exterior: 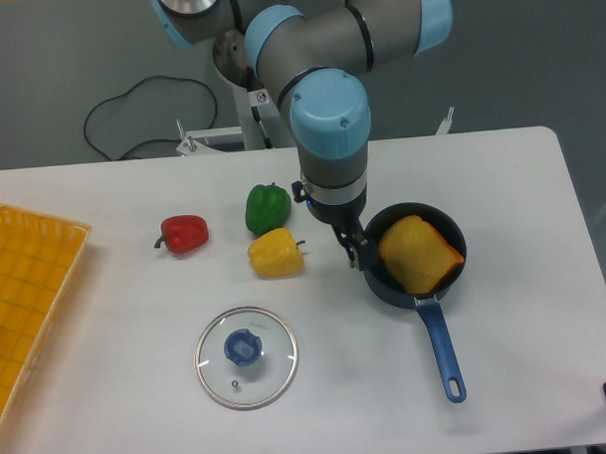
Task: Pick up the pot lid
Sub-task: 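Move the gripper away from the saucepan toward the glass lid, then position the open gripper above the blue knob of the glass lid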
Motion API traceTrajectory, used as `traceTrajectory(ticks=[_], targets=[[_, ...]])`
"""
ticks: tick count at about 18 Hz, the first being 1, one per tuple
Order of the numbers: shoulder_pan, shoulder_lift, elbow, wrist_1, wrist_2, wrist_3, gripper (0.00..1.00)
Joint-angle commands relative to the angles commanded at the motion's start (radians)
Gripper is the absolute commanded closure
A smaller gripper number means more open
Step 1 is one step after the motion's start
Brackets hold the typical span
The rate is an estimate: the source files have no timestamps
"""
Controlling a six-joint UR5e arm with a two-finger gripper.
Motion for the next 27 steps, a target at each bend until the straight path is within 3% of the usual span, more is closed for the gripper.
traceTrajectory(ticks=[3,6,10,15,20,27], targets=[[-0.002,-0.002,0.003,0.002,-0.006,-0.017,0.00],[-0.021,-0.008,-0.005,0.009,-0.046,-0.147,0.00],[-0.046,-0.009,-0.077,0.133,-0.060,-0.239,0.00],[-0.078,-0.021,-0.086,0.150,-0.060,-0.326,0.00],[-0.136,-0.072,-0.066,0.166,-0.029,-0.567,0.00],[-0.193,-0.172,-0.015,0.202,-0.031,-0.663,0.00]])
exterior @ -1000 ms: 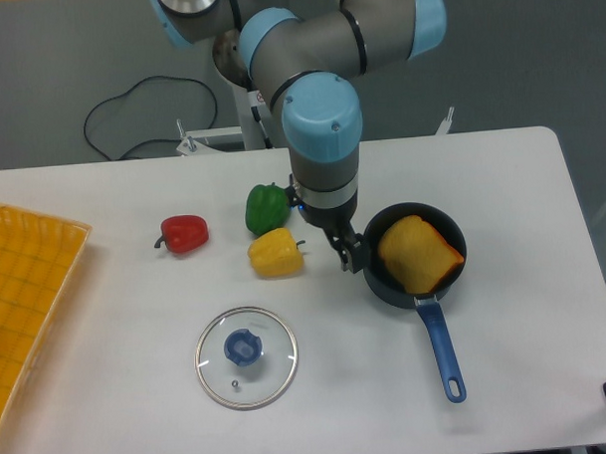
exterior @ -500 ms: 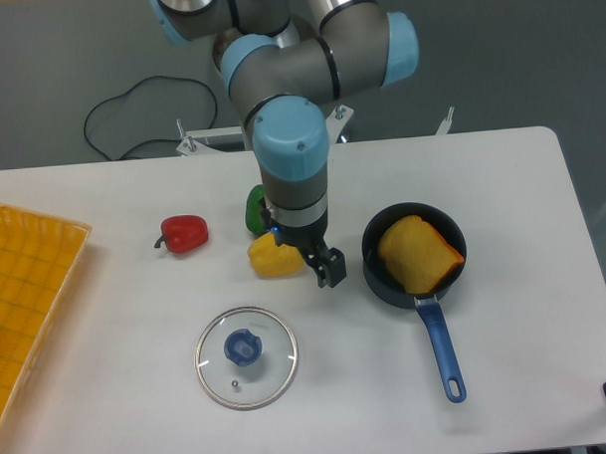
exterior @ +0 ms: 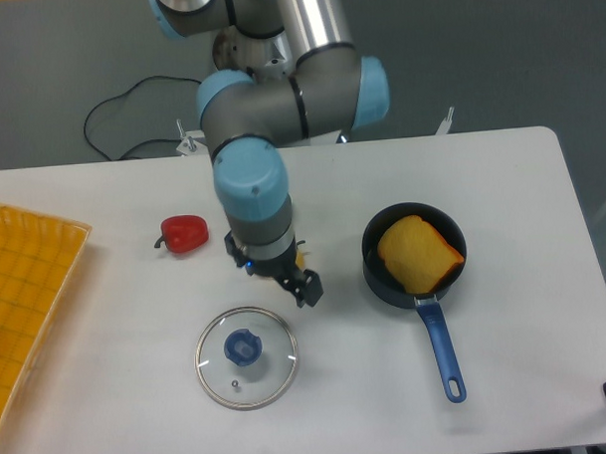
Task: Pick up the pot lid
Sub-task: 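Position the open gripper above the blue knob of the glass lid, then lower the gripper down around the blue lid knob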
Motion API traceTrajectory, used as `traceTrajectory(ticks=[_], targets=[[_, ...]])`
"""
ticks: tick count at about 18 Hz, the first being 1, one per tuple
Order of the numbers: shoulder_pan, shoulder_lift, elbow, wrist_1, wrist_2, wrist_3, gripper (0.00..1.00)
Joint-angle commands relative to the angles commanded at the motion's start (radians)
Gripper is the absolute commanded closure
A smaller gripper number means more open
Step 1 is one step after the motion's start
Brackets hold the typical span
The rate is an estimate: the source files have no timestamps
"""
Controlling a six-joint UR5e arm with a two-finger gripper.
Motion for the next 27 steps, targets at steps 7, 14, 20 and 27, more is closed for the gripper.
traceTrajectory(ticks=[7,14,20,27], targets=[[-0.026,-0.068,0.022,0.057,-0.017,0.003,0.00],[-0.026,-0.101,0.022,0.106,-0.069,-0.006,0.00],[-0.026,-0.111,0.020,0.117,-0.071,-0.005,0.00],[-0.026,-0.124,0.022,0.123,-0.069,-0.006,0.00]])
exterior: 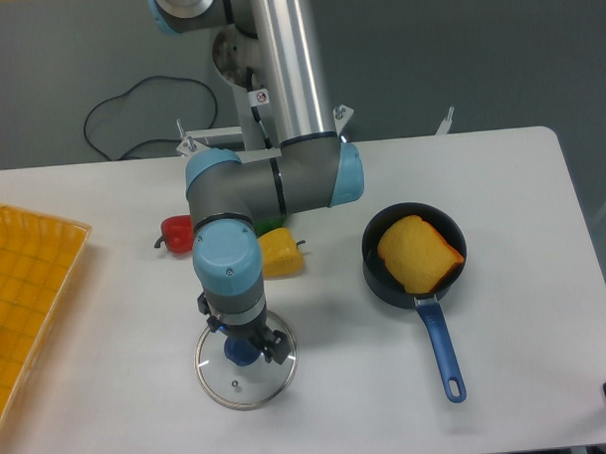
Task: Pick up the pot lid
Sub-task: 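Lower the gripper down around the blue lid knob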
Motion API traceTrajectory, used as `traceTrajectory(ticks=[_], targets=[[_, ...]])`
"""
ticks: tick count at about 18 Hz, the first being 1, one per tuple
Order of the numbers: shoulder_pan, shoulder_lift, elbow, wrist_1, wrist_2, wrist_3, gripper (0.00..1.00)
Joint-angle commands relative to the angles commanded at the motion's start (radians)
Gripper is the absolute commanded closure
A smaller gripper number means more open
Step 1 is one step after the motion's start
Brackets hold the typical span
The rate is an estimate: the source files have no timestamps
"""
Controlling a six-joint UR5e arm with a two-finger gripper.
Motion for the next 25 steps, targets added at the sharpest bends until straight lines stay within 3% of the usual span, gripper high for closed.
traceTrajectory(ticks=[24,25], targets=[[-0.017,-0.034,-0.002,0.012,0.008,-0.041,0.00],[-0.017,-0.035,-0.002,0.012,0.009,-0.041,0.04]])
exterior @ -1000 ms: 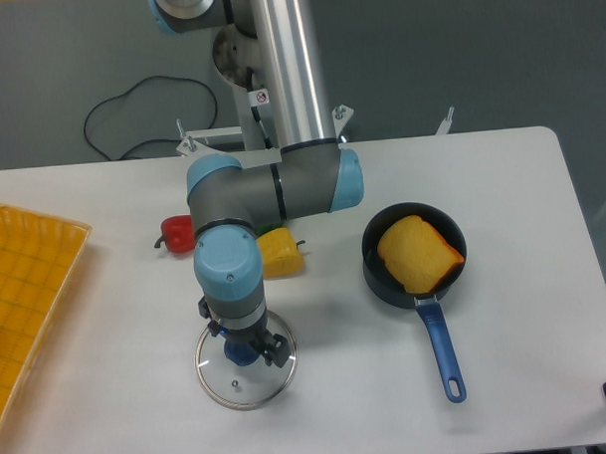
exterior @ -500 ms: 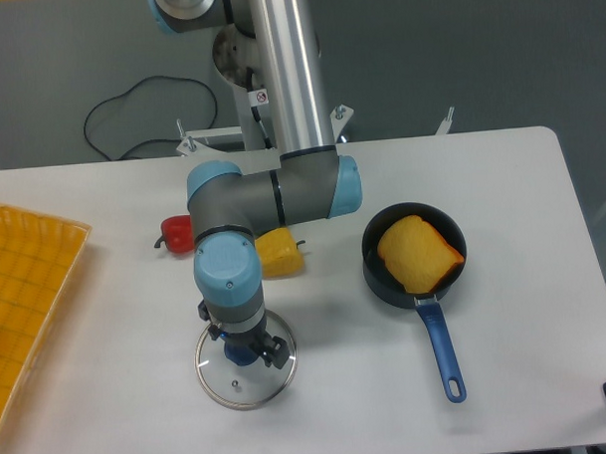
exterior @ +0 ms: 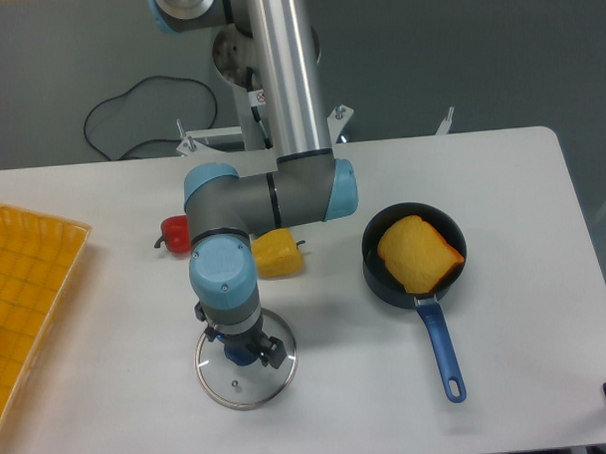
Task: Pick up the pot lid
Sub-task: 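Lower the gripper down around the blue lid knob, then close the gripper on the blue knob of the glass lid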
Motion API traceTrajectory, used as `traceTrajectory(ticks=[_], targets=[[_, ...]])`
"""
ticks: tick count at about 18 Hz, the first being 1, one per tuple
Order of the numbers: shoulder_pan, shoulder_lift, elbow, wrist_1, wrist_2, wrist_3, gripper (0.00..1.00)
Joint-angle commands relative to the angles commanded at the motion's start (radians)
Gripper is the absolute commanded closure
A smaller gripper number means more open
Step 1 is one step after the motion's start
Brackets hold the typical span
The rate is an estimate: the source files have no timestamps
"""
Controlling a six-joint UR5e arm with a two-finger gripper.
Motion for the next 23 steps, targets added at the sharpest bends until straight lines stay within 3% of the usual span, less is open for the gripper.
traceTrajectory(ticks=[1,2,3,7,16,20,23], targets=[[0.000,0.000,0.000,0.000,0.000,0.000,0.14],[0.000,0.002,0.000,0.000,0.000,-0.002,0.16],[0.000,0.002,0.000,0.000,0.000,-0.002,0.24],[0.000,0.003,0.000,-0.002,0.000,-0.002,0.39],[0.002,0.028,0.017,-0.018,0.002,0.014,0.48],[0.002,0.069,0.028,-0.087,0.002,0.067,0.48],[0.003,0.093,0.054,-0.175,0.002,0.161,0.48]])
